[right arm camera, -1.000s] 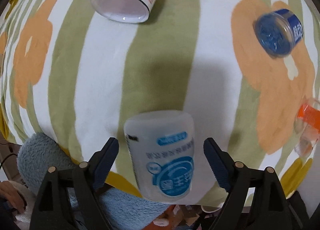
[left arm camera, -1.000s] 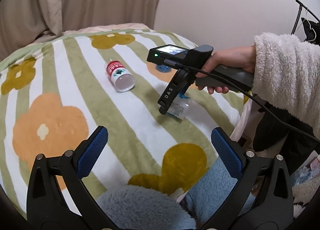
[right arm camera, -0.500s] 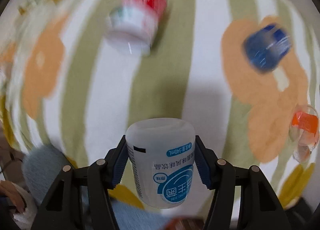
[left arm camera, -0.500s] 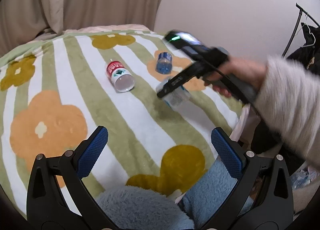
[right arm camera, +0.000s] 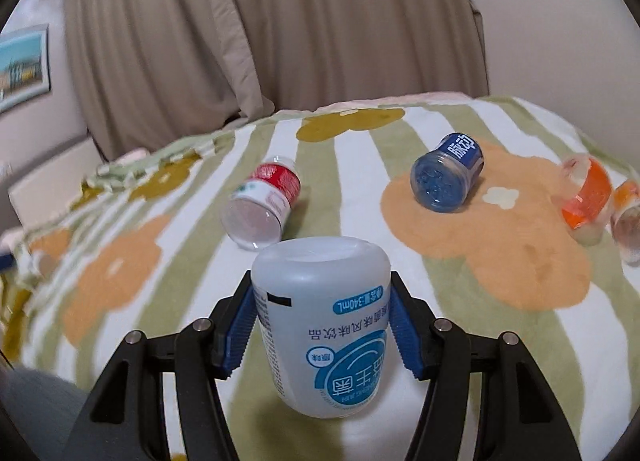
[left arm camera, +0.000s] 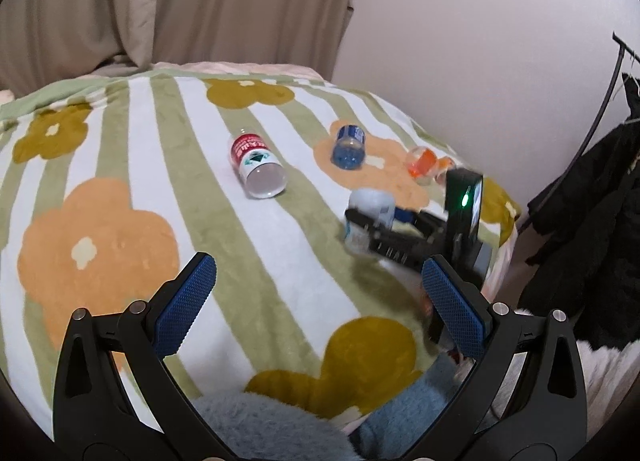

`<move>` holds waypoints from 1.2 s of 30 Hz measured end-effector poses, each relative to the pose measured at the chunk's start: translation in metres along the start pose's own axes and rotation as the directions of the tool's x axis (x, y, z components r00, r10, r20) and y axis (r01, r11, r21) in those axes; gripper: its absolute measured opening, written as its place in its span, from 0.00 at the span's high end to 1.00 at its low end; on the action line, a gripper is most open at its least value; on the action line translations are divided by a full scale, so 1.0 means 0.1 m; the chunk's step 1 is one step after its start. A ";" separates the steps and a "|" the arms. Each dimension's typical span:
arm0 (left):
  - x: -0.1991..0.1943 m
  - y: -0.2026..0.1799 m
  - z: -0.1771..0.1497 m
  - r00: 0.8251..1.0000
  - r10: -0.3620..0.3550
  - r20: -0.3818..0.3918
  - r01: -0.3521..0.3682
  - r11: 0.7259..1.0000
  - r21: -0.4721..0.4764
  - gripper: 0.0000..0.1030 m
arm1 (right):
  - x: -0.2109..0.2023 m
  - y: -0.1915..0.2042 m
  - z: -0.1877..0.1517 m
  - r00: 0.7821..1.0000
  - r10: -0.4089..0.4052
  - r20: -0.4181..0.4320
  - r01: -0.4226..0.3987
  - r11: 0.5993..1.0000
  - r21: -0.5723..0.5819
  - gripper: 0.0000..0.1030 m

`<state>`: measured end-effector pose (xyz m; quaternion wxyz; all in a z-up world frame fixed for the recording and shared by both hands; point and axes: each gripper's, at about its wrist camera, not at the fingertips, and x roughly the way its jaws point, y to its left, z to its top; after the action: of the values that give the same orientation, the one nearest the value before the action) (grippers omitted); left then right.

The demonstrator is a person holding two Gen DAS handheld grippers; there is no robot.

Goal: Flip cup upside down

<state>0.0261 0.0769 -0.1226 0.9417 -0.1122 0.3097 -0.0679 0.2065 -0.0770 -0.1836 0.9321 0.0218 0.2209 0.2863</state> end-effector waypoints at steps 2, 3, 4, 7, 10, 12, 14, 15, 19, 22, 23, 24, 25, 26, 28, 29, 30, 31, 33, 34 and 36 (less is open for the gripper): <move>-0.03 -0.05 0.01 1.000 -0.008 -0.001 0.008 1.000 0.002 0.00 | -0.05 0.03 -0.12 1.000 0.003 0.006 -0.003 1.000 -0.024 0.44; -0.04 -0.08 0.02 1.000 -0.002 0.004 0.002 1.000 0.012 0.00 | -0.08 0.04 -0.14 1.000 0.002 0.007 -0.002 0.999 -0.034 0.44; -0.06 -0.11 0.02 1.000 0.001 0.006 -0.001 1.000 0.019 0.00 | -0.10 0.04 -0.16 1.000 -0.003 0.009 0.003 0.999 -0.045 0.44; -0.07 -0.17 0.05 1.000 0.000 0.021 -0.001 0.999 0.034 0.00 | -0.16 0.06 -0.21 1.000 -0.012 0.012 0.012 0.998 -0.065 0.44; -0.07 -0.21 0.07 1.000 -0.004 0.030 0.003 0.999 0.044 0.00 | -0.17 0.08 -0.23 1.000 -0.022 0.013 0.023 0.997 -0.079 0.44; -0.07 -0.23 0.08 1.000 -0.001 0.031 -0.001 0.999 0.047 0.00 | -0.17 0.08 -0.22 0.999 -0.028 0.016 0.029 0.997 -0.078 0.44; -0.07 -0.25 0.08 0.999 0.015 0.034 -0.017 0.998 0.058 0.00 | -0.16 0.07 -0.21 0.999 -0.032 0.012 0.032 0.997 -0.063 0.42; -0.08 -0.25 0.09 0.999 0.027 0.039 -0.029 0.997 0.067 0.00 | -0.16 0.06 -0.21 0.999 -0.036 0.012 0.036 0.998 -0.055 0.35; -0.13 -0.27 0.09 0.997 0.043 0.059 -0.048 0.996 0.081 0.00 | -0.25 0.02 -0.19 0.998 -0.049 0.041 0.050 0.999 -0.022 0.10; -0.17 -0.29 0.10 0.994 0.072 0.081 -0.079 0.993 0.088 0.00 | -0.27 -0.02 -0.17 0.999 -0.043 -0.015 0.043 0.999 0.020 0.00; -0.19 -0.29 0.09 0.993 0.081 0.091 -0.089 0.992 0.089 0.00 | -0.30 -0.03 -0.18 0.999 -0.040 -0.023 0.041 0.999 0.033 0.00; -0.20 -0.30 0.09 0.990 0.095 0.101 -0.104 0.991 0.088 0.00 | -0.33 -0.03 -0.18 0.999 -0.034 -0.018 0.035 0.999 0.040 0.00; -0.21 -0.30 0.09 0.989 0.106 0.106 -0.115 0.990 0.087 0.00 | -0.38 -0.02 -0.18 1.000 -0.029 -0.010 0.029 0.999 0.043 0.00; -0.23 -0.31 0.09 0.987 0.114 0.110 -0.124 0.989 0.086 0.00 | -0.42 -0.01 -0.18 1.000 -0.030 -0.001 0.030 0.999 0.043 0.00; -0.25 -0.32 0.08 0.988 0.110 0.110 -0.120 0.989 0.086 0.00 | -0.52 0.04 -0.17 0.999 -0.050 0.014 0.050 0.998 0.027 0.00; -0.26 -0.33 0.08 0.989 0.104 0.107 -0.113 0.990 0.085 0.00 | -0.56 0.07 -0.16 0.998 -0.061 0.011 0.060 0.998 0.017 0.00; -0.27 -0.34 0.08 0.989 0.098 0.106 -0.107 0.991 0.083 0.00 | -0.62 0.12 -0.15 0.997 -0.077 -0.002 0.077 0.997 0.001 0.00; -0.29 -0.36 0.08 0.990 0.095 0.106 -0.104 0.991 0.083 0.00 | -0.68 0.15 -0.13 0.996 -0.090 0.001 0.090 0.996 -0.012 0.00; -0.33 -0.39 0.07 0.989 0.089 0.120 -0.100 0.991 0.088 0.00 | -0.86 0.22 -0.09 0.993 -0.115 0.024 0.116 0.993 -0.040 0.00; -0.36 -0.42 0.08 0.988 0.084 0.132 -0.097 0.991 0.095 0.00 | -0.98 0.24 -0.04 0.991 -0.127 0.036 0.129 0.991 -0.044 0.00; -0.45 -0.49 0.15 0.980 0.082 0.181 -0.103 0.988 0.113 0.00 | -1.25 0.28 0.06 0.985 -0.148 0.087 0.152 0.987 -0.048 0.00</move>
<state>-0.0037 0.0411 -0.0732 0.9727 -0.0454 0.2254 -0.0325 0.1018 -0.1207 -0.1234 0.9596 -0.0083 0.1752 0.2201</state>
